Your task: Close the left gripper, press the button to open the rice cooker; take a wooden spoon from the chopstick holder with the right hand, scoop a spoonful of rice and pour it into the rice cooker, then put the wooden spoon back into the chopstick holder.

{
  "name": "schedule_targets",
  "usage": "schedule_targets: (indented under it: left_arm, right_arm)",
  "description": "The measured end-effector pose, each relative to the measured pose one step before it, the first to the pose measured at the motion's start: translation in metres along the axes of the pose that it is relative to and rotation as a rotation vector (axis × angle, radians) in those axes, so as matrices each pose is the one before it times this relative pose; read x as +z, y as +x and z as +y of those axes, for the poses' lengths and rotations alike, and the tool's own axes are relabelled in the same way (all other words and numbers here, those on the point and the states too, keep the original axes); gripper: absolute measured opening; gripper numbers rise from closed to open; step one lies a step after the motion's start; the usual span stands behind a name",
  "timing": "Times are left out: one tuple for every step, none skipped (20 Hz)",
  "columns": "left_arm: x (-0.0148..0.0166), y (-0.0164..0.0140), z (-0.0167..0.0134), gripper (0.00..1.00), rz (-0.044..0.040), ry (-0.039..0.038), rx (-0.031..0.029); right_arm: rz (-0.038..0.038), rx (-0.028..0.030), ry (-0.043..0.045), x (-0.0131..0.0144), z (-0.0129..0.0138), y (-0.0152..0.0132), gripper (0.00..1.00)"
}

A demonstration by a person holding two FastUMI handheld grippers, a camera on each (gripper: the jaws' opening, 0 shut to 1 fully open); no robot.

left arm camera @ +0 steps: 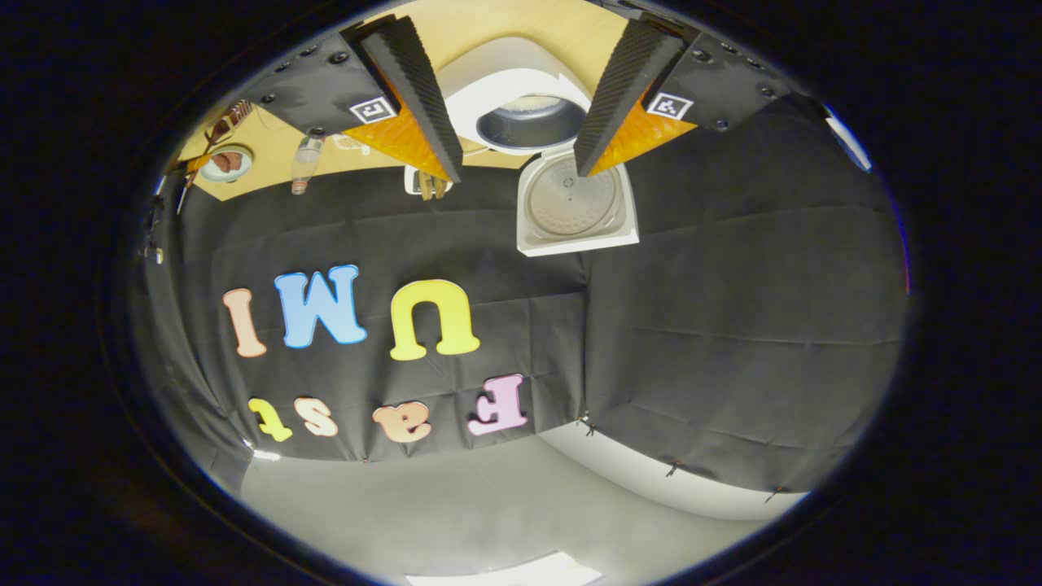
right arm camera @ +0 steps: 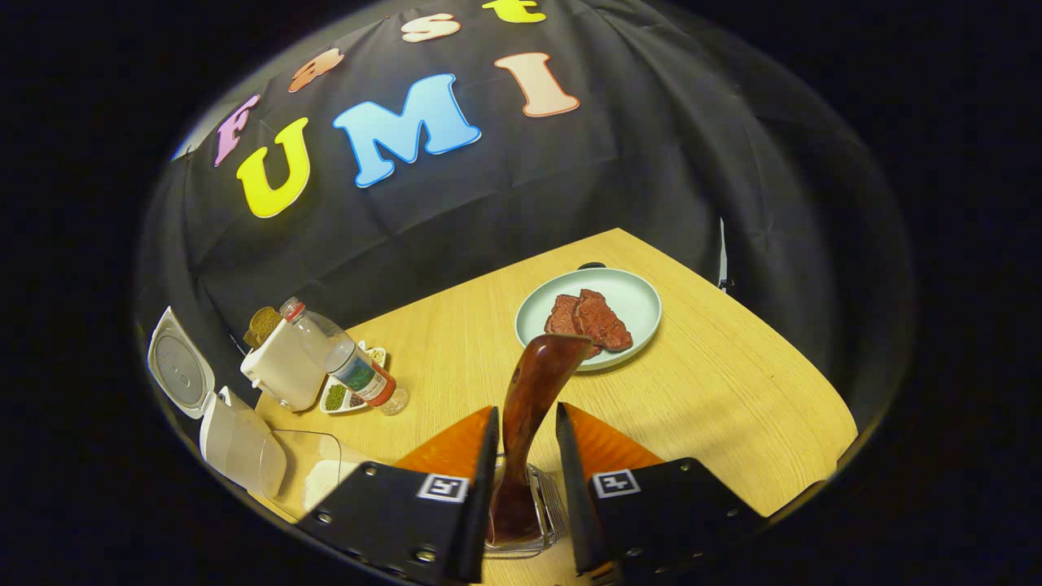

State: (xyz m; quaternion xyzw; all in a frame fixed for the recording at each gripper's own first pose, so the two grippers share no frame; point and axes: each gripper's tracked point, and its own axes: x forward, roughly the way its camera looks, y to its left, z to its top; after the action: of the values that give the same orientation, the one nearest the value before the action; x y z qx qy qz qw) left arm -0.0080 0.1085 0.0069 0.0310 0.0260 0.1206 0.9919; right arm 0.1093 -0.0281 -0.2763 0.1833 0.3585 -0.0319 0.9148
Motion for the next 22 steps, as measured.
schedule_targets:
  left_arm:
    - [-0.00043, 0.00021, 0.00081, 0.95, -0.0001, 0.00045, 0.00264]
    - [-0.00075, -0.00072, -0.0005, 0.95, 0.00075, -0.00128, 0.00182]
    - [0.0008, -0.00027, 0.0007, 0.95, 0.00112, -0.00138, 0.00145]
    - [-0.00214, 0.00101, 0.00071, 0.95, 0.00257, -0.00046, -0.00026]
    - [-0.00169, 0.00048, 0.00072, 0.95, 0.00156, -0.00093, -0.00173]
    - [-0.00298, 0.0016, 0.00032, 0.95, 0.00136, -0.00183, -0.00231]
    - [-0.00017, 0.00119, 0.00201, 0.95, 0.00031, -0.00315, 0.00113]
    - [-0.00058, 0.00065, 0.00143, 0.96, -0.00181, -0.00501, -0.00052]
    - [0.00052, 0.00135, 0.00081, 0.96, -0.00364, -0.00702, -0.00444]
    - [0.00074, 0.00135, -0.00053, 0.96, -0.00299, -0.00633, -0.00521]
    - [0.00029, 0.00018, 0.00108, 0.95, -0.0035, -0.00346, -0.00323]
    - [-0.00123, 0.00256, 0.00221, 0.96, -0.00265, -0.00302, -0.00099]
    - [0.00016, 0.00136, 0.00136, 0.96, -0.00161, -0.00721, -0.00424]
    - [-0.00171, 0.00051, 0.00001, 0.95, -0.00004, -0.00969, -0.0074]
    - [-0.00055, 0.00245, 0.00067, 0.96, 0.00122, -0.00807, -0.00527]
    - [-0.00222, 0.00247, 0.00029, 0.96, 0.00156, -0.00676, -0.00397]
    - [-0.00223, 0.00066, 0.00195, 0.96, 0.00224, -0.00614, -0.0053]
    - [-0.00319, 0.00071, 0.00081, 0.96, 0.00284, -0.00429, -0.00583]
    - [-0.00168, 0.00204, 0.00248, 0.96, 0.00316, -0.00089, -0.0051]
    - [-0.00204, 0.00018, 0.00291, 0.96, 0.00005, 0.00085, -0.00461]
    - [-0.00098, -0.00001, 0.00344, 0.96, 0.00006, 0.003, -0.004]
    - [-0.00067, 0.00037, 0.0026, 0.96, 0.00081, 0.00371, -0.00347]
  right_arm:
    - [0.01267, 0.00033, 0.02433, -0.00275, 0.00252, 0.00497, 0.31]
    - [-0.0074, 0.00668, 0.02166, 0.00339, 0.00204, -0.00093, 0.23]
    - [0.01198, 0.04056, -0.00177, -0.00199, 0.00865, 0.00034, 0.18]
    - [-0.00478, 0.01231, -0.01983, -0.00147, 0.00339, -0.00506, 0.12]
    - [-0.00569, 0.00042, -0.02734, -0.00015, 0.00067, -0.00367, 0.12]
    - [-0.0137, -0.00517, -0.01809, 0.00174, -0.00028, -0.00395, 0.12]
    - [-0.01409, -0.01196, -0.00999, 0.003, -0.00032, -0.00629, 0.12]
    - [-0.0206, -0.00306, -0.00755, 0.00414, 0.00269, -0.00612, 0.12]
    - [-0.01825, -0.0032, -0.01535, 0.00541, 0.00333, -0.00932, 0.12]
    - [-0.01824, 0.00057, -0.01553, 0.00428, 0.00287, -0.00624, 0.12]
    - [-0.02134, 0.00259, -0.01195, 0.00819, 0.00496, -0.00751, 0.12]
    - [-0.02142, -0.00135, -0.01566, 0.00775, 0.00304, -0.00518, 0.12]
    - [-0.01593, -0.00238, -0.0165, 0.00756, 0.00399, -0.00519, 0.12]
    - [-0.01447, 0.00707, -0.01076, 0.00671, 0.00678, -0.00495, 0.12]
    - [-0.01497, 0.01287, -0.00629, 0.00802, 0.00801, -0.00503, 0.12]
    - [-0.01338, 0.01198, -0.002, 0.00574, 0.00751, -0.00432, 0.12]
    - [-0.01094, 0.01122, 0.00163, 0.0064, 0.00719, -0.00334, 0.12]
    - [-0.00785, 0.00964, -0.00096, 0.00333, 0.00796, -0.00238, 0.12]
    - [-0.00722, 0.01159, -0.00022, 0.00404, 0.00921, -0.00236, 0.12]
    - [-0.00484, 0.01357, -0.00196, 0.00173, 0.00892, -0.00116, 0.12]
    - [-0.00092, 0.0145, -0.00186, 0.00106, 0.00986, -0.00067, 0.12]
    - [-0.00045, 0.01251, 0.00001, -0.0012, 0.00934, -0.00099, 0.12]
